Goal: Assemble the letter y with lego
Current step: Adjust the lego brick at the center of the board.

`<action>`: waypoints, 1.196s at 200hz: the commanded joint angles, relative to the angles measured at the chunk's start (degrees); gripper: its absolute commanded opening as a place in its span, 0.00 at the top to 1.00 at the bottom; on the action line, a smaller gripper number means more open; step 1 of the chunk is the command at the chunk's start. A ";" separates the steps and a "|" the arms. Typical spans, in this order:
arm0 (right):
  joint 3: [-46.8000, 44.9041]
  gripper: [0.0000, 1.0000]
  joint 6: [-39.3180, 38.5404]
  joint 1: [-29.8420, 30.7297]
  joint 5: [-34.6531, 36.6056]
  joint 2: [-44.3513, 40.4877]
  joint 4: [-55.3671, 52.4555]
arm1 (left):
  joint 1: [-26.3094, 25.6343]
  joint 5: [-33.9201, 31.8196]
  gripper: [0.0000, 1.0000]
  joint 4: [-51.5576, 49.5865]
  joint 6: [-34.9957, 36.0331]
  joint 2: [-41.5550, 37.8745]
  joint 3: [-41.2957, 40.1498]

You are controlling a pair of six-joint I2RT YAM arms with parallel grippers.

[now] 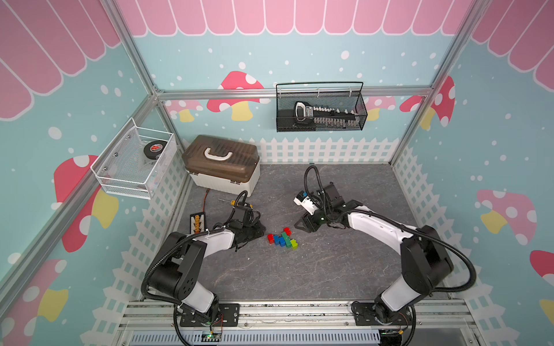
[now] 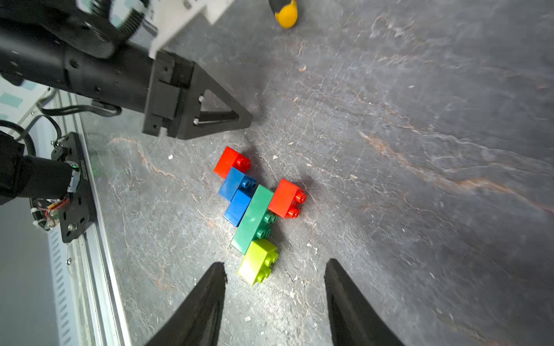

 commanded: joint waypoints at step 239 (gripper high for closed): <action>-10.47 0.46 1.55 -0.30 13.71 -13.15 1.97 | -17.41 -6.96 0.62 -15.18 -4.71 -16.09 -4.49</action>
